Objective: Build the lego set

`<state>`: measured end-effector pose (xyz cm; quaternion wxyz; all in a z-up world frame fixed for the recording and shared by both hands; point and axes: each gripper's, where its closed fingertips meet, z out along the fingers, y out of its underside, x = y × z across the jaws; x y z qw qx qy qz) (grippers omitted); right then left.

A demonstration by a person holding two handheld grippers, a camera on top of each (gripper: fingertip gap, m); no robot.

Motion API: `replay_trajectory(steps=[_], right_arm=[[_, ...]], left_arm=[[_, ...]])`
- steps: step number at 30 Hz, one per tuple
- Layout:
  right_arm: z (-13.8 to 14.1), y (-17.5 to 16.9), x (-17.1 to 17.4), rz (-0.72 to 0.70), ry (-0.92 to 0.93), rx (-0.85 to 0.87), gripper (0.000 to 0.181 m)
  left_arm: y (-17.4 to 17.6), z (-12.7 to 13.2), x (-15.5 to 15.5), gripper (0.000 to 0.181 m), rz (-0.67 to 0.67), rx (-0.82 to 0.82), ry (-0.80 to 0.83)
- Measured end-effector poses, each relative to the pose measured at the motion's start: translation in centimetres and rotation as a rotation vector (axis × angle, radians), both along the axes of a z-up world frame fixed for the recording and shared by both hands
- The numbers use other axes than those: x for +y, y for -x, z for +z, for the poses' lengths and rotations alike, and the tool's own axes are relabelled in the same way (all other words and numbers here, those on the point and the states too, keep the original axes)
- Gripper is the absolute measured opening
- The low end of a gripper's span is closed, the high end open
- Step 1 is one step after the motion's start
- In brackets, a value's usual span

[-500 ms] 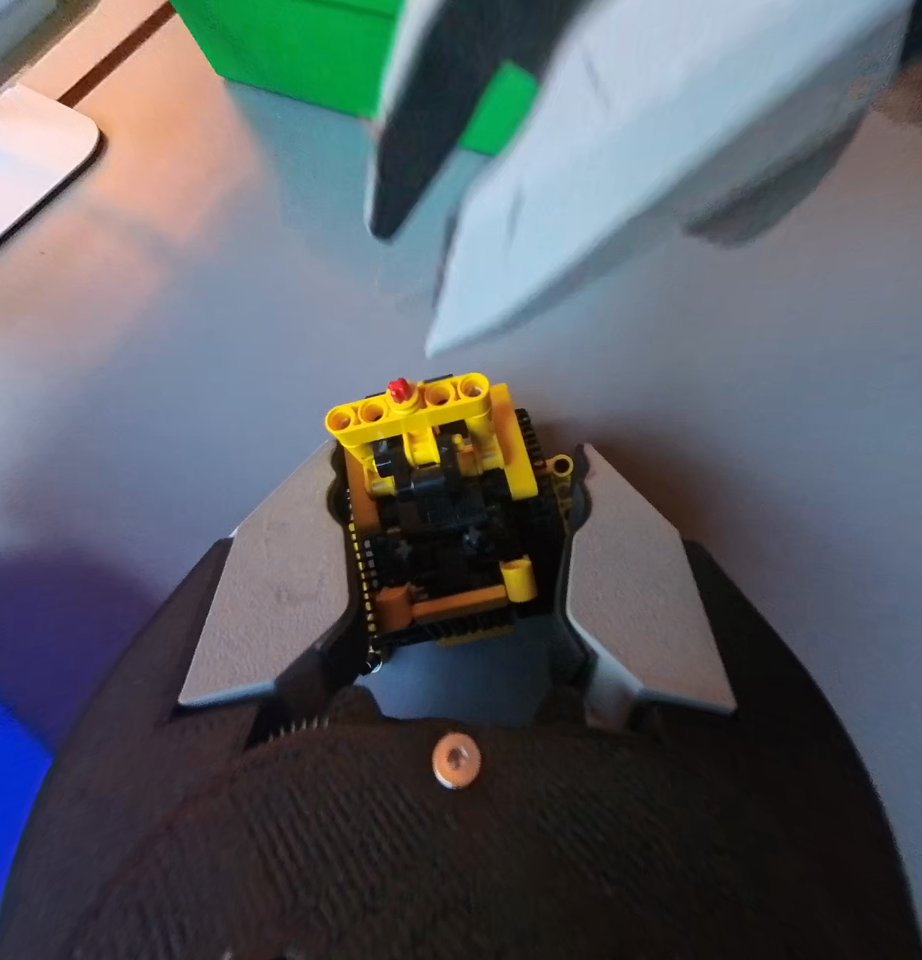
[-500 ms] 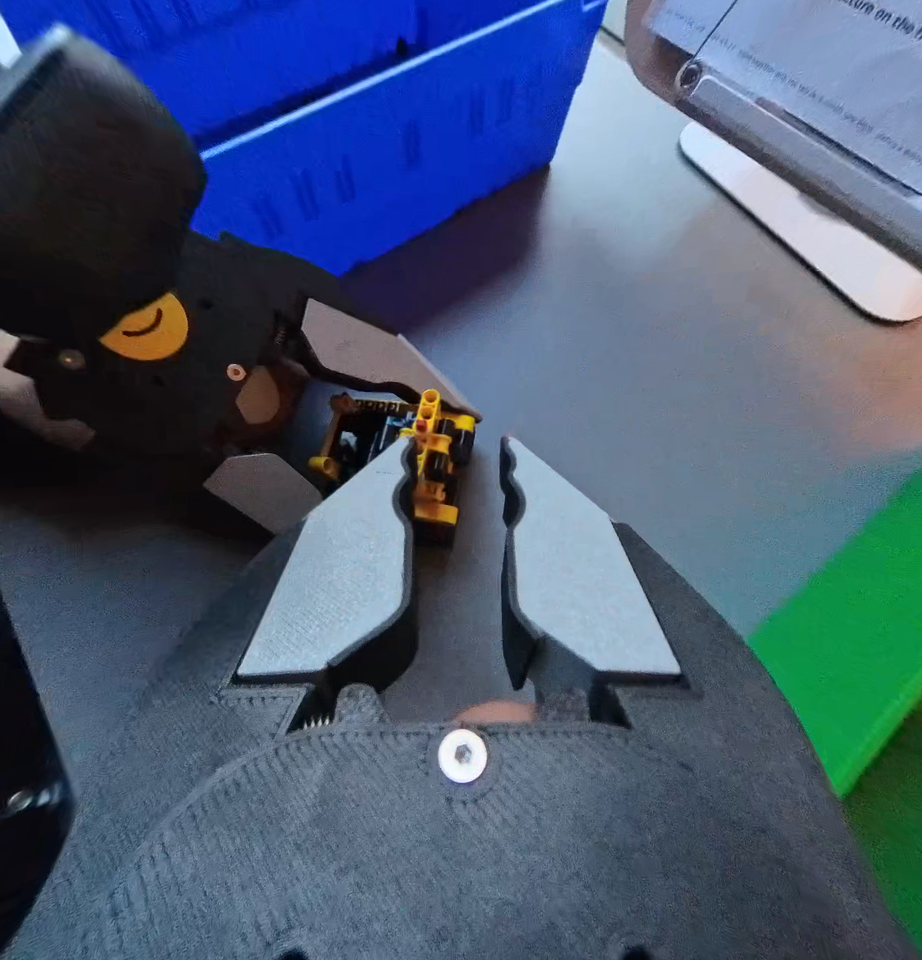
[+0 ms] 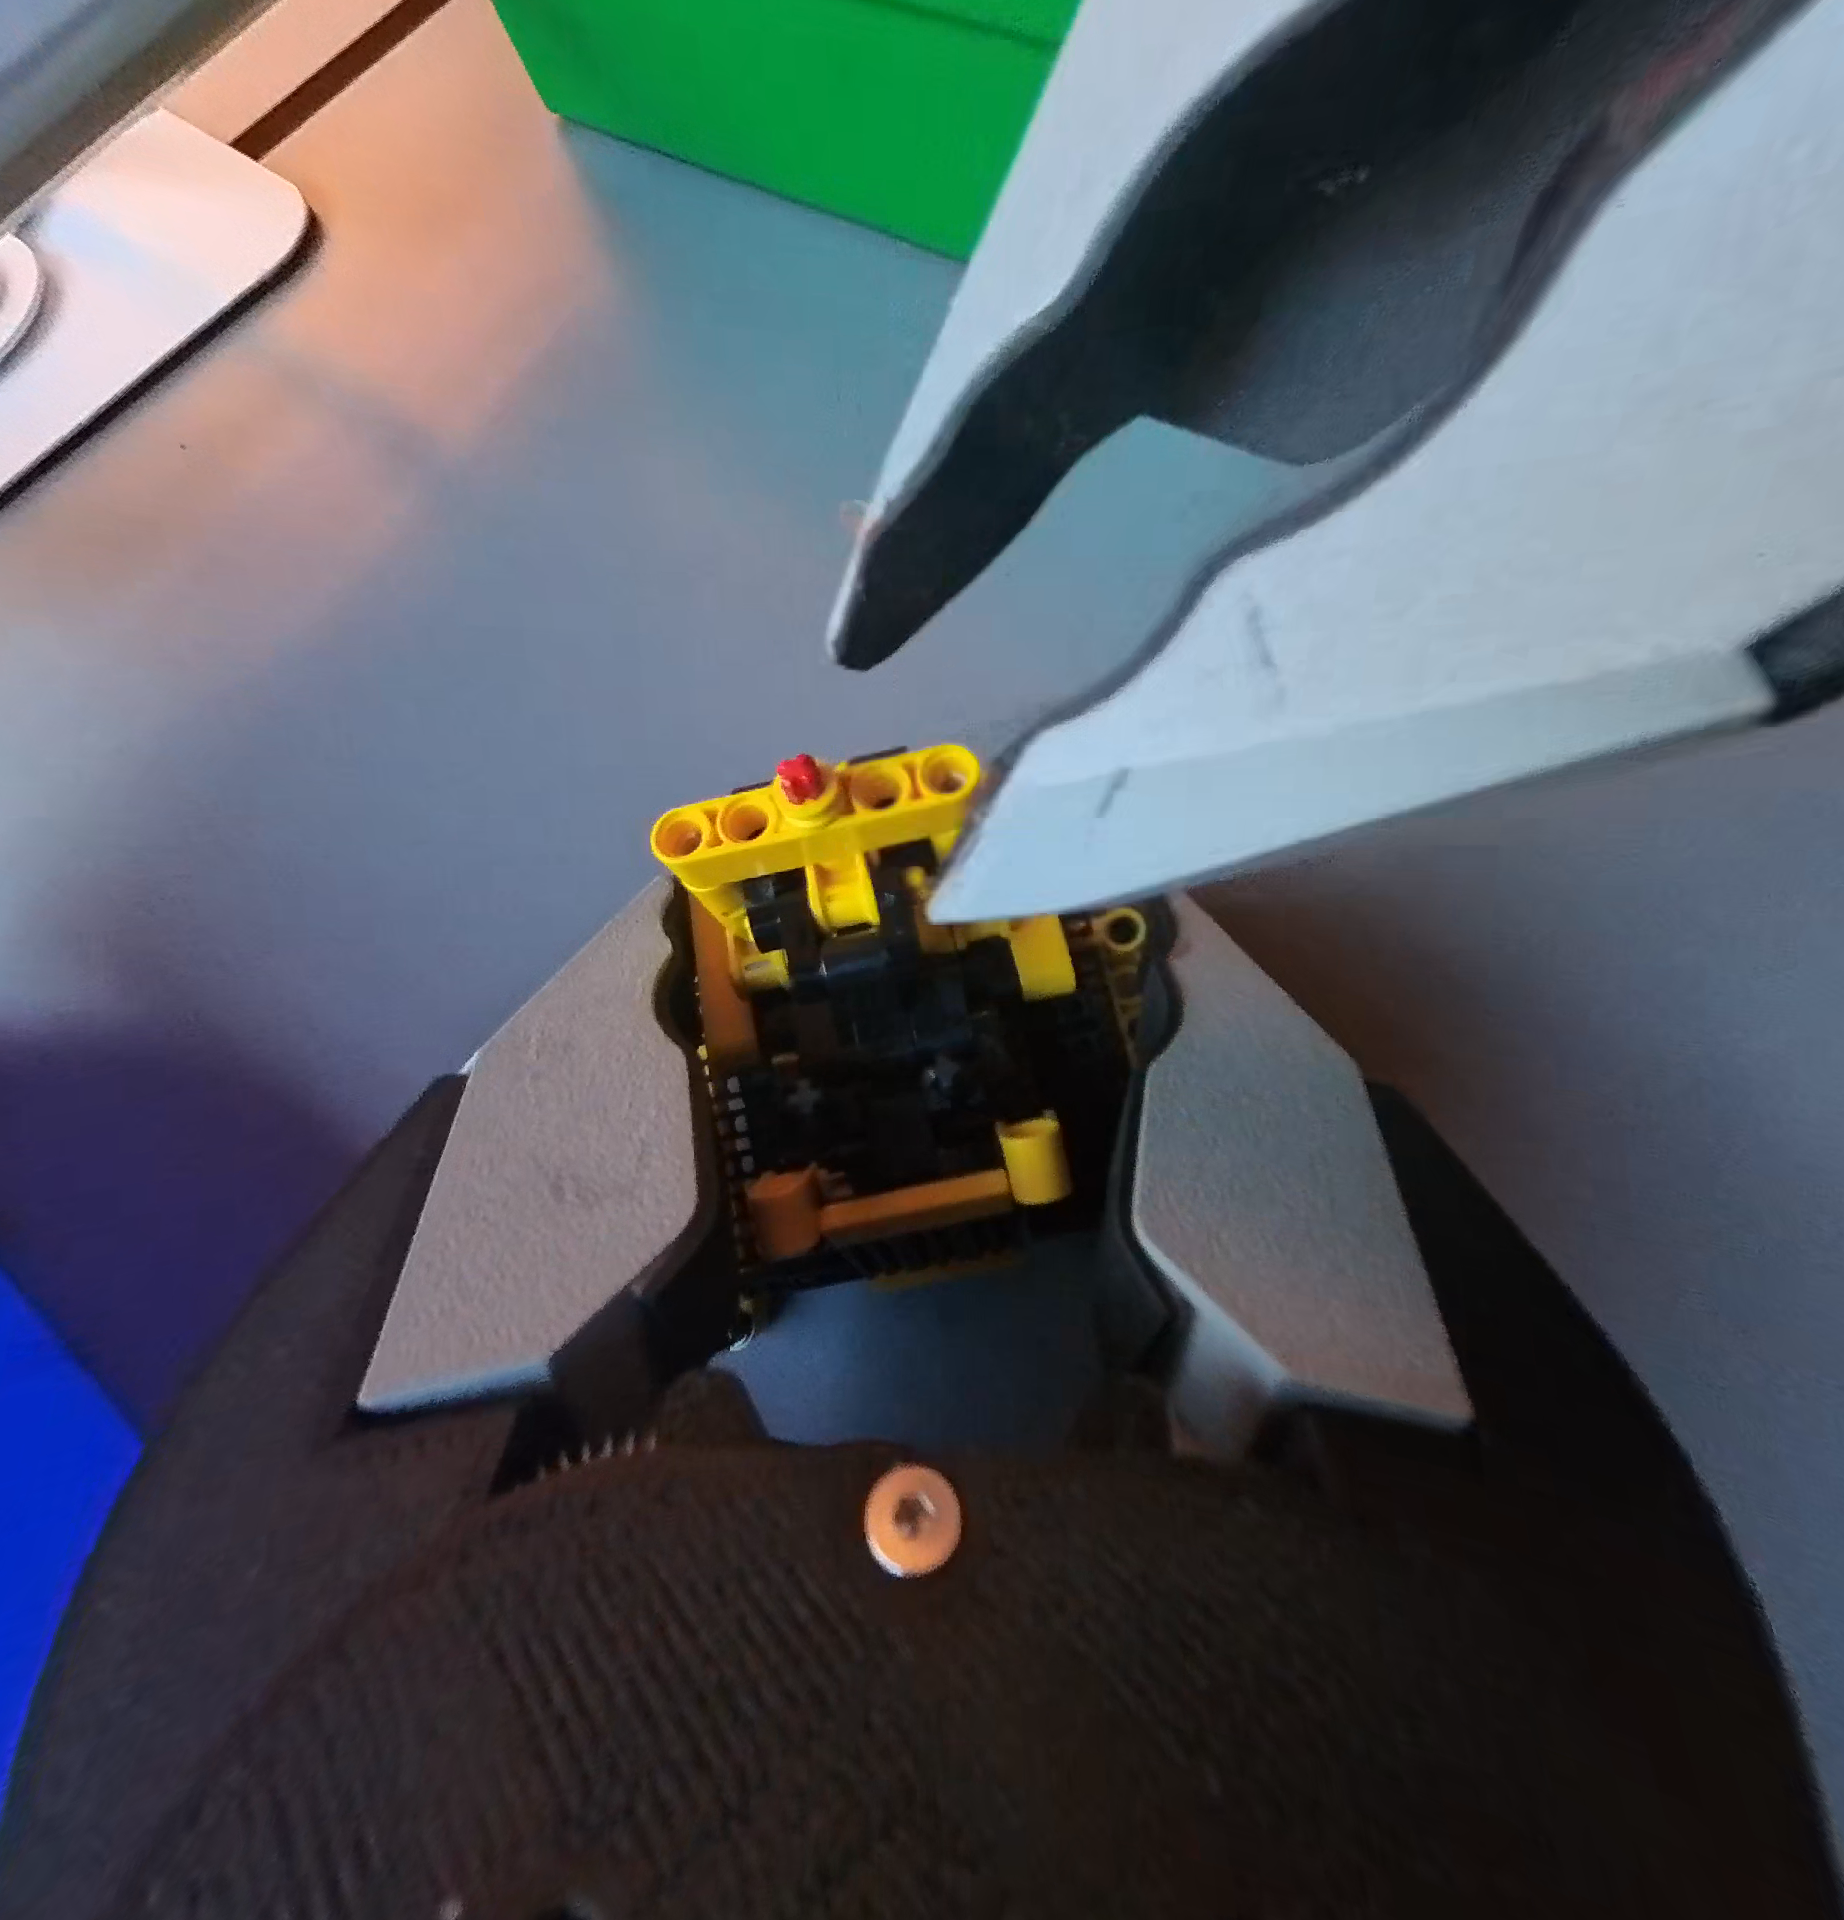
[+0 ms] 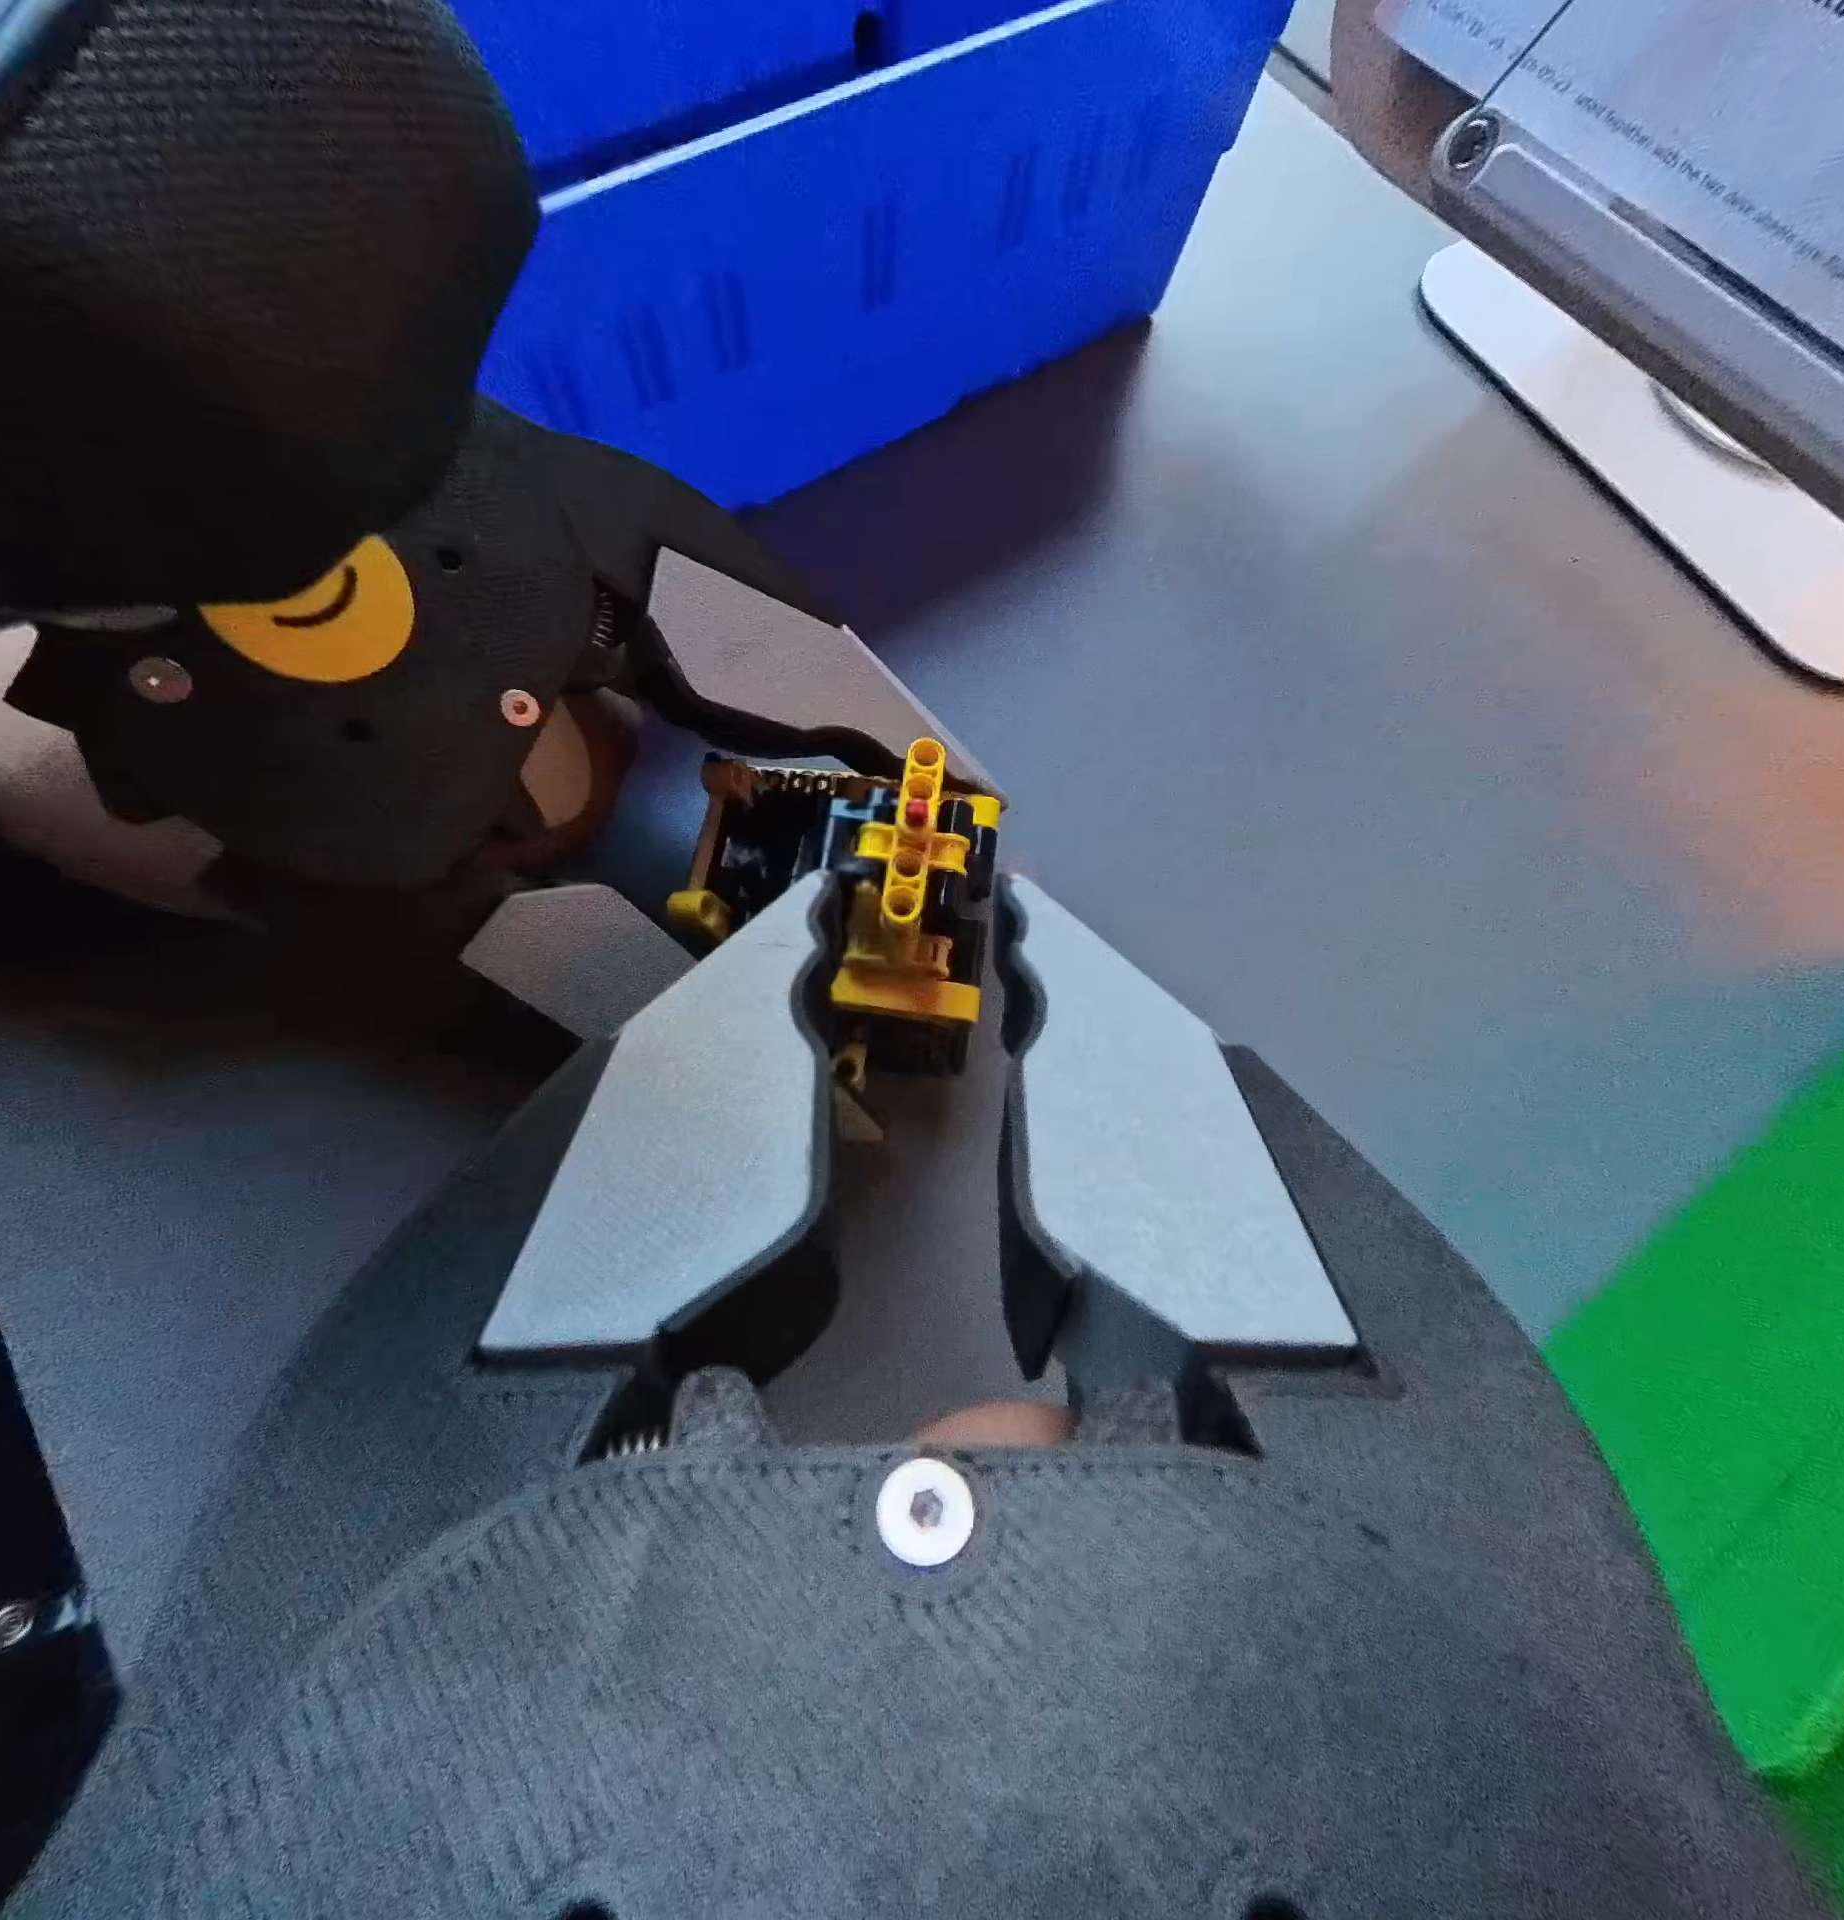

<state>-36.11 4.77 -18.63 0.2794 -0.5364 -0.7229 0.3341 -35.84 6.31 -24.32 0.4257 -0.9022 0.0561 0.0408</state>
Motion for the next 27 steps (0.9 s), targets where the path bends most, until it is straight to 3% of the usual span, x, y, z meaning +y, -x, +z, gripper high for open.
replay_trajectory(steps=[1,5,9,17,23,27], right_arm=[[-0.1,0.0,0.2,-0.008,-0.002,0.007,0.019],[-0.4,0.5,-0.3,0.003,0.008,0.03,0.008],[-0.2,1.0,-0.3,0.005,-0.096,0.069,0.005],[0.1,0.9,0.0,-0.024,0.085,0.093,0.003],[0.4,1.1,-0.1,-0.012,-0.026,0.133,0.003],[0.7,1.0,-0.1,-0.008,0.015,0.15,0.003]], left_arm=[[0.0,0.0,0.0,0.084,0.001,-0.002,0.0],[0.1,-0.1,0.0,0.084,0.004,0.013,0.004],[0.1,-0.1,0.1,0.084,0.011,0.013,0.006],[0.2,-0.1,0.2,0.084,0.021,0.027,-0.003],[0.0,0.2,0.2,0.084,0.018,-0.032,-0.018],[-0.2,0.4,0.3,0.084,0.015,-0.04,-0.034]])
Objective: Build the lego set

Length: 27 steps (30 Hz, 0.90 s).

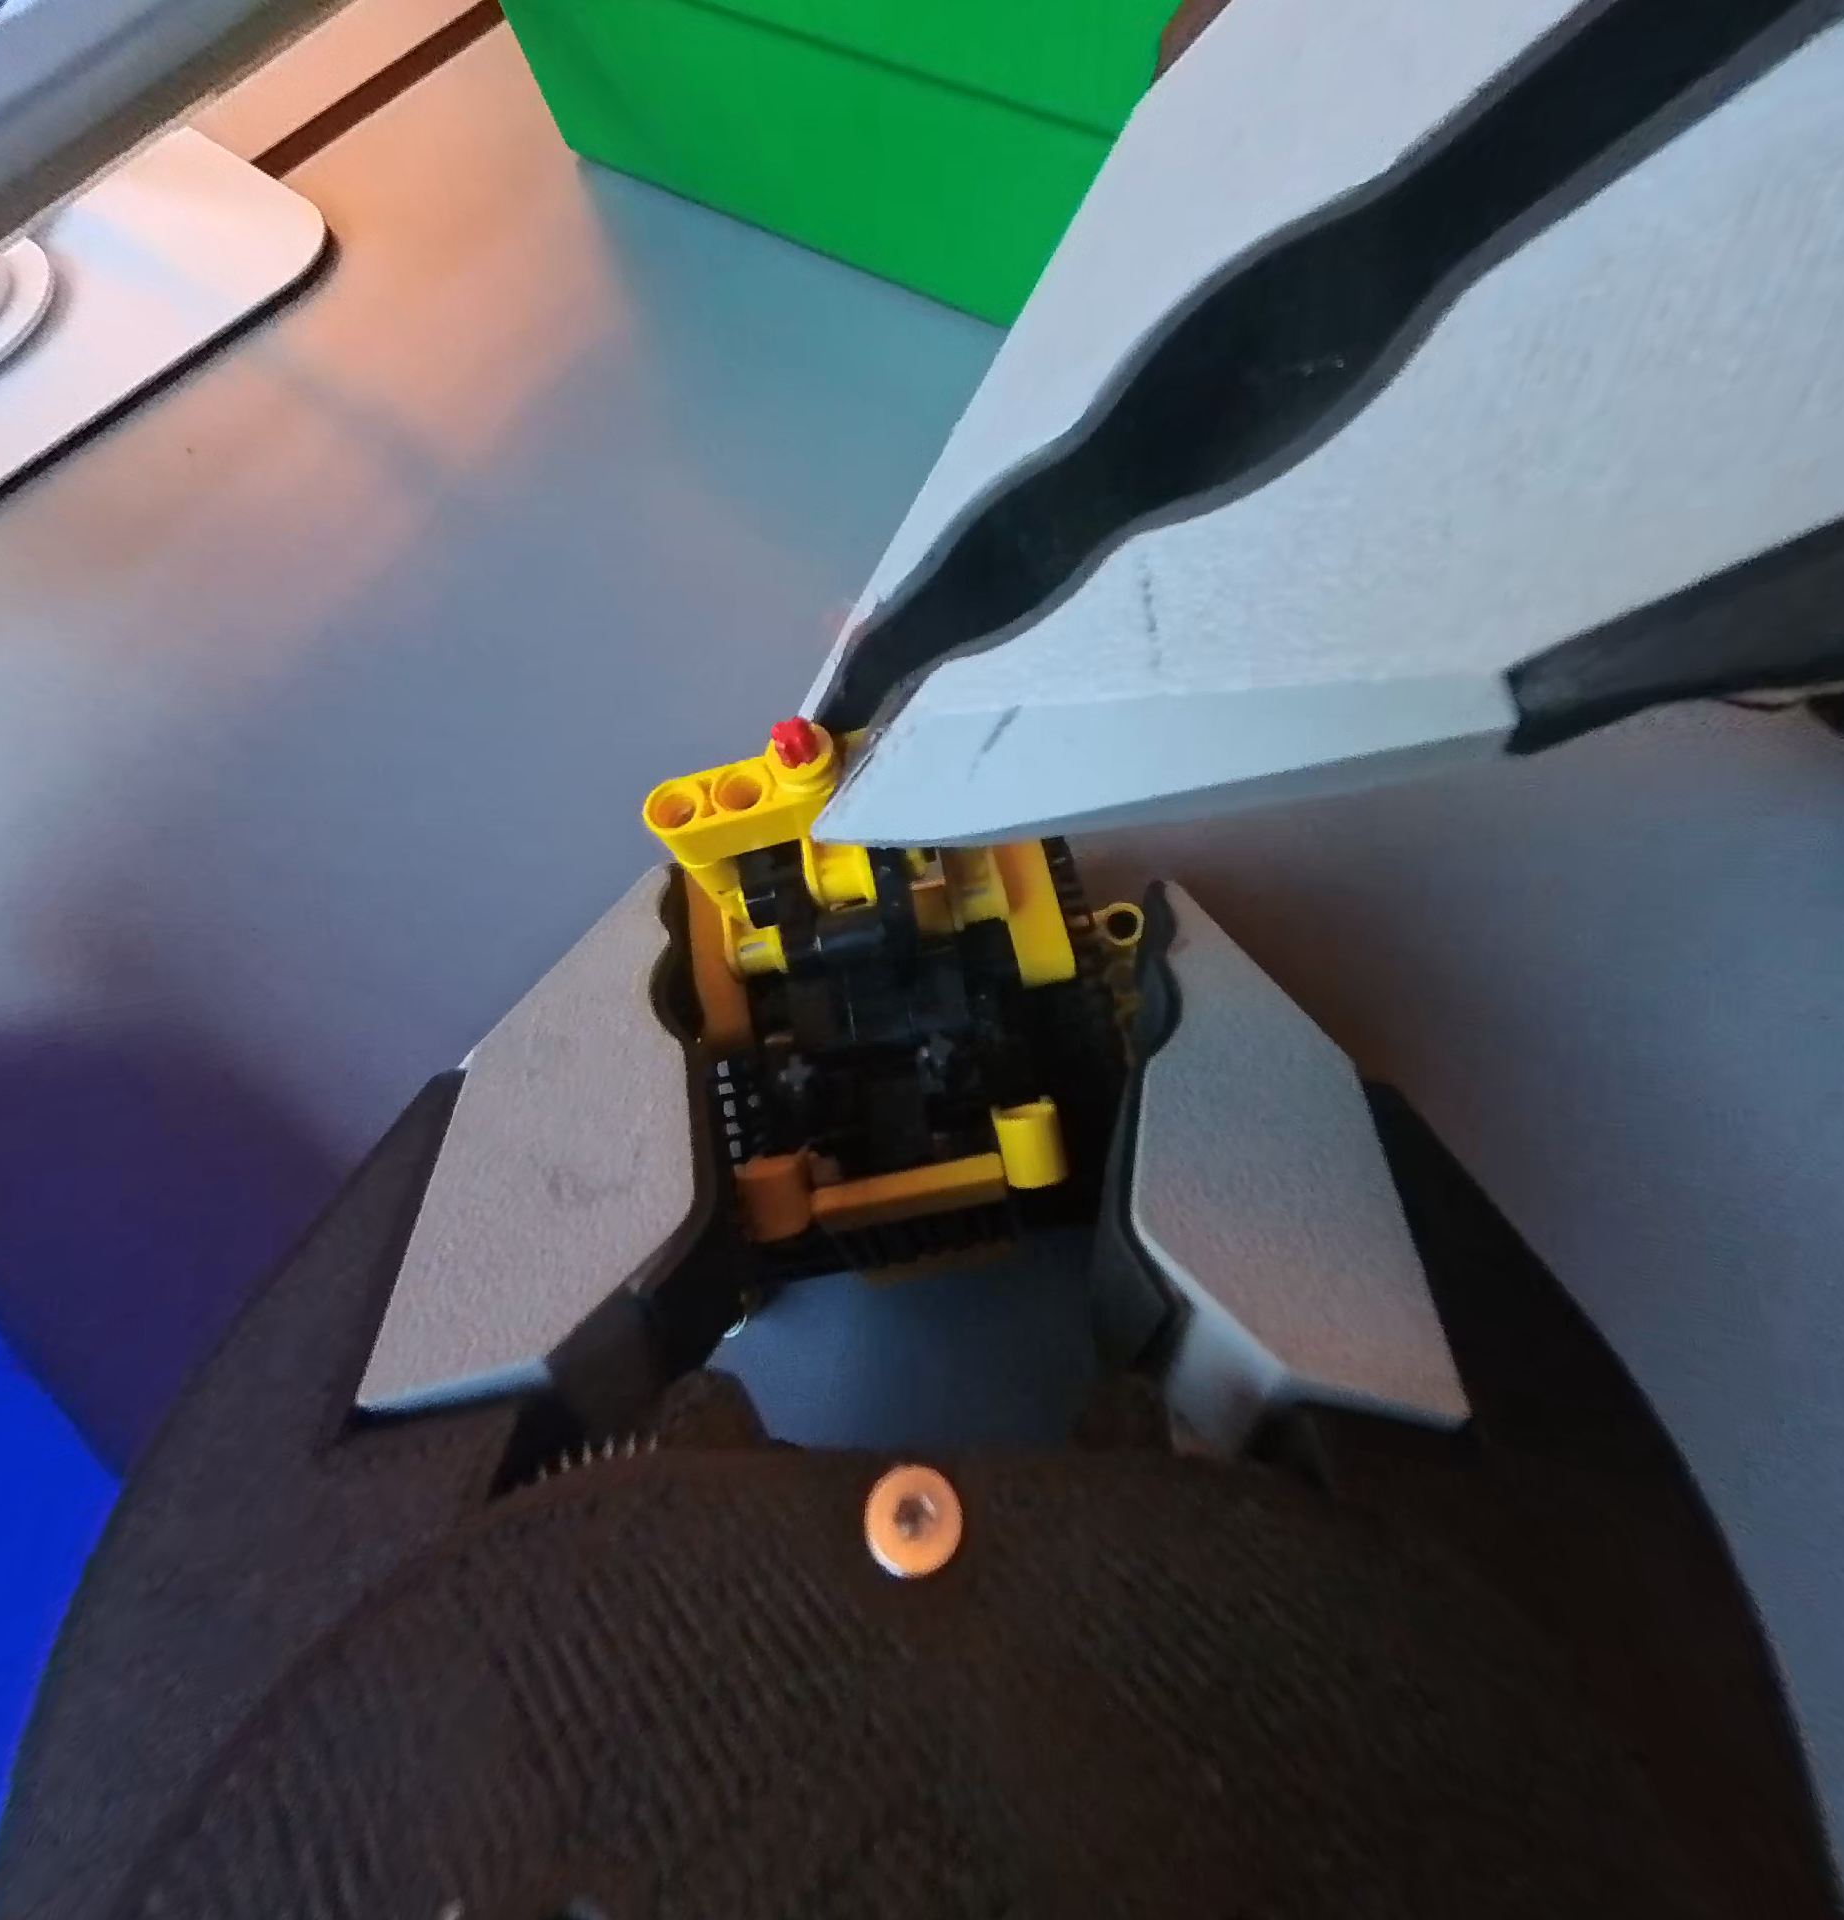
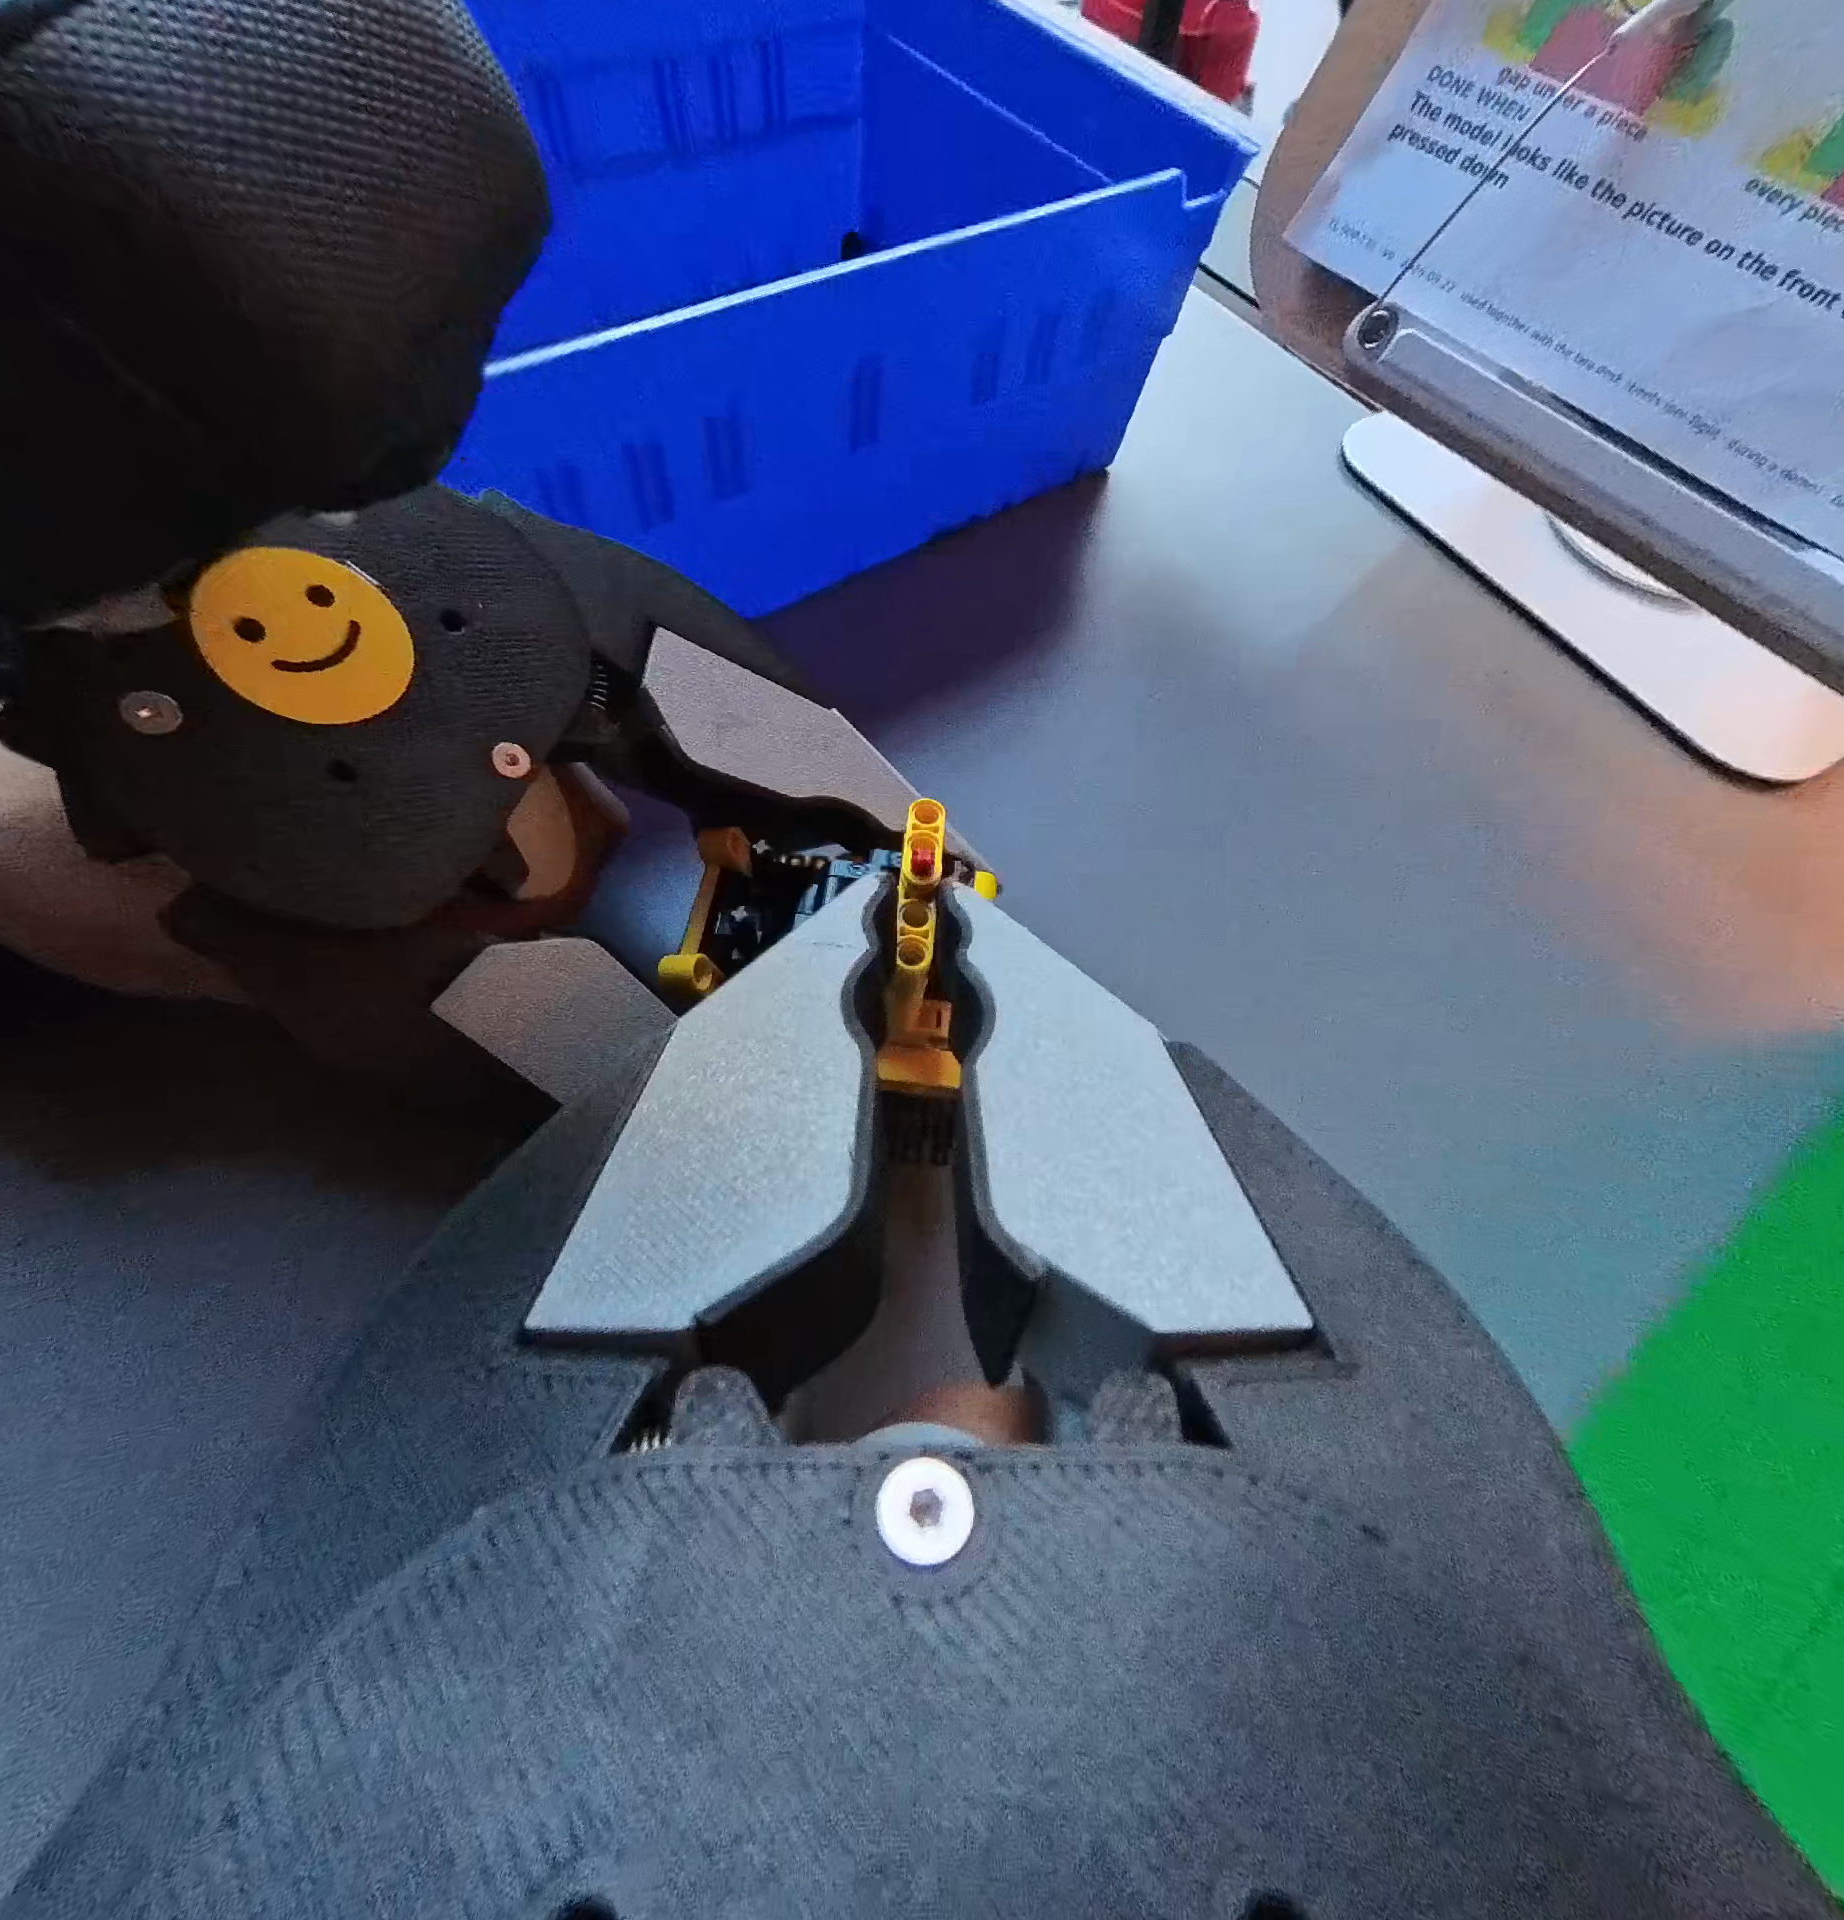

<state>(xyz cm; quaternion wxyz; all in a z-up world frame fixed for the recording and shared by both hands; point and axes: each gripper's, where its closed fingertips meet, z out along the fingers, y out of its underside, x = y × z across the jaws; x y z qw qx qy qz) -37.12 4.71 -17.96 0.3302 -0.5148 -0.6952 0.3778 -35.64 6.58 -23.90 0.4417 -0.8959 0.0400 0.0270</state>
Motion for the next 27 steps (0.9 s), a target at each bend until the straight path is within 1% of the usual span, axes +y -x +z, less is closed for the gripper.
replay_trajectory(steps=[4,5,6,7,9,10,12,14,16,19,24,25,27], right_arm=[[-0.4,0.0,-0.2,0.048,0.109,-0.019,0.004],[-0.4,-0.1,-0.2,0.068,0.15,-0.028,0.005],[0.0,-0.2,-0.2,0.08,0.181,-0.014,0.0],[0.7,-0.2,0.3,0.071,0.172,0.026,0.0],[1.7,-0.3,1.7,0.021,0.059,0.084,0.0],[1.9,-0.4,1.7,0.02,0.023,0.087,0.002],[1.3,-0.3,1.0,0.039,0.031,0.05,0.013],[0.2,0.0,0.2,0.054,0.041,0.009,0.01],[0.1,0.2,-0.2,0.069,0.028,0.008,0.004],[0.1,0.3,-0.3,0.078,0.005,0.01,0.004],[0.0,0.2,-0.2,0.091,0.076,-0.013,0.007],[-0.3,0.2,-0.1,0.088,0.07,-0.021,0.011],[-0.5,0.2,-0.3,0.095,0.034,-0.026,0.006]], left_arm=[[0.0,-0.3,-0.2,0.084,-0.002,-0.015,0.025],[0.2,-0.5,-0.3,0.083,0.001,0.012,0.032],[0.2,-0.5,-0.3,0.084,0.002,0.027,0.036],[0.3,-0.5,-0.3,0.084,0.006,0.034,0.038],[0.3,-0.5,-0.3,0.084,0.007,0.032,0.038],[0.3,-0.5,-0.3,0.083,0.007,0.033,0.038],[0.3,-0.5,-0.3,0.084,0.008,0.034,0.038],[0.3,-0.5,-0.2,0.084,0.008,0.036,0.038],[0.3,-0.5,-0.2,0.084,0.008,0.037,0.038],[0.3,-0.5,-0.2,0.084,0.009,0.038,0.039],[0.3,-0.5,-0.2,0.084,0.006,0.04,0.039],[0.3,-0.5,-0.2,0.084,0.007,0.041,0.039],[0.3,-0.5,-0.2,0.084,0.007,0.043,0.039]])
